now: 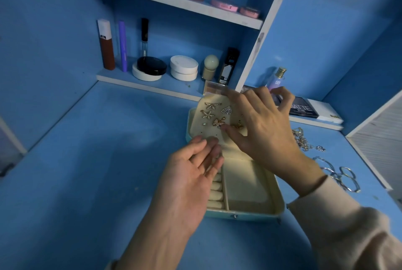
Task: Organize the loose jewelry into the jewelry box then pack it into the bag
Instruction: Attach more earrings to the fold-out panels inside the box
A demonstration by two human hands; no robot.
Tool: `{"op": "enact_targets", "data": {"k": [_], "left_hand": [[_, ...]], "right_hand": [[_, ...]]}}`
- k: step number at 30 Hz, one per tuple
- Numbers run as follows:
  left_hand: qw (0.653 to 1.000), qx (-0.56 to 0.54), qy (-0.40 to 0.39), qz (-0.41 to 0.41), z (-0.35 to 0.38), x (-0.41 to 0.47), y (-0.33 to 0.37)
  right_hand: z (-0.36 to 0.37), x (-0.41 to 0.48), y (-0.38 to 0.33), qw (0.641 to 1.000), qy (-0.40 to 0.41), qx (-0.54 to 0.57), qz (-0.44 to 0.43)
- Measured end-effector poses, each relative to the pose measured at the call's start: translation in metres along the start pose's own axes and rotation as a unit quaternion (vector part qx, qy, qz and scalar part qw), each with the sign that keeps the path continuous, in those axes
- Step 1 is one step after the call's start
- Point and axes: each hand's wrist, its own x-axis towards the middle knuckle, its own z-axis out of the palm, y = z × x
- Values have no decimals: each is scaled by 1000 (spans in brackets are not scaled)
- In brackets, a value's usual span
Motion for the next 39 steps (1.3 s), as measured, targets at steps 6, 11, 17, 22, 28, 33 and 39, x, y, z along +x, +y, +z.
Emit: {"op": "enact_targets", "data": {"k": [6,11,17,22,28,33,39], "left_hand": [[999,-29,-25,-27,2,2,7],[996,-43,-46,-56,2,3,10],[997,-49,-35,-50,-2,0,12],[999,44,-12,-15,-3,-3,7],[997,80,-9,10,-7,-5,2],[998,63,-8,24,-11,-5,0],[997,61,-19,36,-13,-4,0]], "right_hand": [[-4,-10,-5,1000,23,-17,7],[-4,-18,-10,999,31,-26,17],[-15,-36,-18,999,34,-39,2],[-33,-58,-27,999,-7,-21,-25],[-67,-58,-22,992,-44,114,2],[-76,-48,27,973,-12,192,128],[-37,-71,94,922,-188,245,235]]}}
